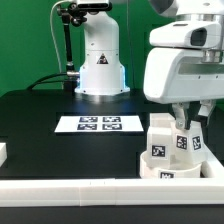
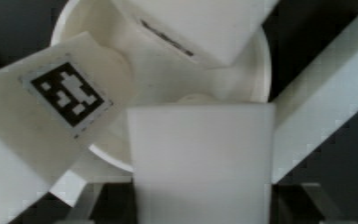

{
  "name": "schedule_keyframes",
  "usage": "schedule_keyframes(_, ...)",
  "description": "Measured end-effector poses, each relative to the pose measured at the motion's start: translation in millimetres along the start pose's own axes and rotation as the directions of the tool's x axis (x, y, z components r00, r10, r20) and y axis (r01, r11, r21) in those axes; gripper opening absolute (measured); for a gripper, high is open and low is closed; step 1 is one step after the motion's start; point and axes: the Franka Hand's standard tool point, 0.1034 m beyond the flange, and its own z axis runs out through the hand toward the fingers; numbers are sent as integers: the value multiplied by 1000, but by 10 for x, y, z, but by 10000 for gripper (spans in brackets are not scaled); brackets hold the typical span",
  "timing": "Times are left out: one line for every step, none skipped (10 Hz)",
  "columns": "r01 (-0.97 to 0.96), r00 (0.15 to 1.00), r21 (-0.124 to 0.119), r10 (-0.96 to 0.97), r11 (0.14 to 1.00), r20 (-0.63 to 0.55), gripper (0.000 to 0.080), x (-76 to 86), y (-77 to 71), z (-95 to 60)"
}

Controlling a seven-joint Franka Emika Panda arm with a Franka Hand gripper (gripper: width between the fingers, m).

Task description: Assemble stool

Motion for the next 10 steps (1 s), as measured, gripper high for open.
schedule_keyframes(-72,997,0,72,997,0,337,0,0,0)
schedule_keyframes(-181,983,1,181,983,-1,337,-1,-4,3)
schedule_keyframes(-298,955,2,298,955,-1,337,-2,-8,4)
schedule_keyframes(-408,913,10,408,913,0,337,-3,-10,6)
schedule_keyframes(-501,865,11,501,865,1,337,1,-20,5)
schedule_keyframes(-587,810,14,587,810,4,337,9,-38,2)
schedule_keyframes(-671,741,21,671,741,7,337,18,-51,-2)
schedule_keyframes(-735,678,24,735,677,11,337,20,-52,-3)
schedule_keyframes(-784,621,24,784,620,15,337,23,-55,-6)
schedule_keyframes(-832,554,22,832,554,16,337,27,-61,-9)
